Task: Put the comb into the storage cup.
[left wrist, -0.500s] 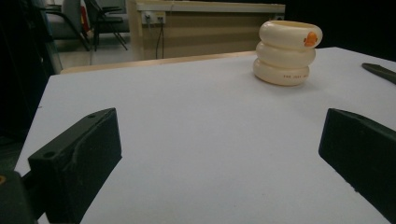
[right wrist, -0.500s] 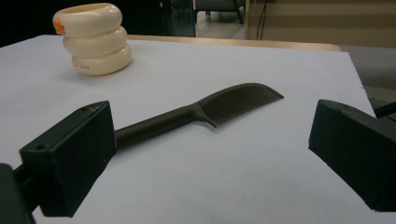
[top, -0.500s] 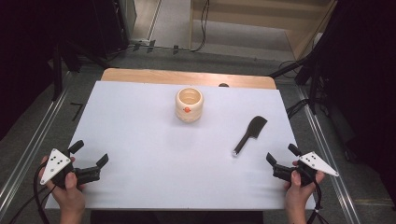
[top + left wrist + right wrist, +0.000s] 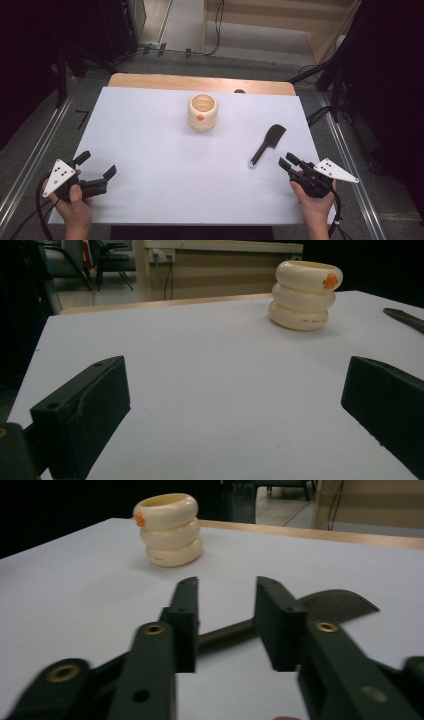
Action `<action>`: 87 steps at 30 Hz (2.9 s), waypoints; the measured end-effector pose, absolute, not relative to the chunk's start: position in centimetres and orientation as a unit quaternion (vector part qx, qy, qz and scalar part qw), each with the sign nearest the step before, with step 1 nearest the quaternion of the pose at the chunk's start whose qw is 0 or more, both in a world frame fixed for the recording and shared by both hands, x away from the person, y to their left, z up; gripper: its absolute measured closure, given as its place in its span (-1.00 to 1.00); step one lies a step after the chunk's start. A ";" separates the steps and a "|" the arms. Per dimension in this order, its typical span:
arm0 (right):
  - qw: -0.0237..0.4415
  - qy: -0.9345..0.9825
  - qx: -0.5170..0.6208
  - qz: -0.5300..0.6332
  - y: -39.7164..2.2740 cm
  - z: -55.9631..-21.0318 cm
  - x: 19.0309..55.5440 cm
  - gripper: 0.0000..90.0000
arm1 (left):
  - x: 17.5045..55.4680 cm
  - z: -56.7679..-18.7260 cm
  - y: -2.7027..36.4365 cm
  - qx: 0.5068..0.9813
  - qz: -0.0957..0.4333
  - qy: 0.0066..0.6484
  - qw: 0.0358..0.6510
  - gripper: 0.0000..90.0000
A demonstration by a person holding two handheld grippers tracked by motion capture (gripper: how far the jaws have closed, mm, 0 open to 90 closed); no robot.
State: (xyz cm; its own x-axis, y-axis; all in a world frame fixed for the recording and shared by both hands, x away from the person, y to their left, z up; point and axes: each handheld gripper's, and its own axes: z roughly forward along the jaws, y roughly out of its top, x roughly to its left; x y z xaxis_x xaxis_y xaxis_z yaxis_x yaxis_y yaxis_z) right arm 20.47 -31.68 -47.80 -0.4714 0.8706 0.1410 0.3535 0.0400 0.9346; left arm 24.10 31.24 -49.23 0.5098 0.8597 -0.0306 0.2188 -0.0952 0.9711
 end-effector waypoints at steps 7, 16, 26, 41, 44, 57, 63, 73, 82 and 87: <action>0.234 0.743 0.412 0.472 -28.0 -46.3 22.0 0.95 | 24.1 -49.2 31.1 0.682 0.295 0.396 0.540 -1.00; 0.193 0.783 0.412 0.424 -24.8 -46.2 25.4 0.95 | 24.1 -49.3 31.0 0.688 0.296 0.391 0.535 -1.00; 0.144 0.808 0.430 0.375 -22.7 -48.3 28.4 0.95 | 24.2 -49.3 30.9 0.688 0.297 0.393 0.533 -1.00; 0.124 0.820 0.448 0.335 -23.1 -49.7 29.4 0.96 | 24.2 -49.3 30.9 0.690 0.298 0.392 0.530 -1.00; 0.119 0.822 0.450 0.328 -23.2 -49.8 29.3 0.96 | 24.2 -49.3 30.8 0.691 0.299 0.391 0.530 -1.00; 0.113 0.822 0.460 0.316 -24.6 -50.3 28.7 0.96 | 24.2 -49.3 30.8 0.691 0.300 0.391 0.529 -1.00; 0.114 0.819 0.468 0.314 -25.6 -50.2 28.3 0.95 | 24.2 -49.3 30.8 0.691 0.300 0.391 0.529 -1.00; 0.118 0.816 0.479 0.301 -27.2 -50.2 28.0 0.95 | 24.2 -49.3 30.8 0.691 0.301 0.390 0.529 -1.00; 0.124 0.814 0.488 0.290 -28.5 -50.1 27.9 0.95 | 24.1 -49.3 30.8 0.692 0.301 0.389 0.528 -1.00; 0.127 0.814 0.491 0.282 -29.5 -50.1 28.0 0.96 | 24.1 -49.3 30.7 0.693 0.301 0.389 0.527 -1.00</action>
State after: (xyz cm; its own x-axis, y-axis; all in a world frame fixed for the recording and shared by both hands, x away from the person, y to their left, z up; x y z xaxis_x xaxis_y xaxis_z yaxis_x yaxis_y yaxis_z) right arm 28.02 -29.46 -50.15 -0.4851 0.8716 0.0707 0.7286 0.3581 0.5839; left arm 24.14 30.75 -49.33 0.5166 0.8562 0.0072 0.2213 -0.1417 0.9649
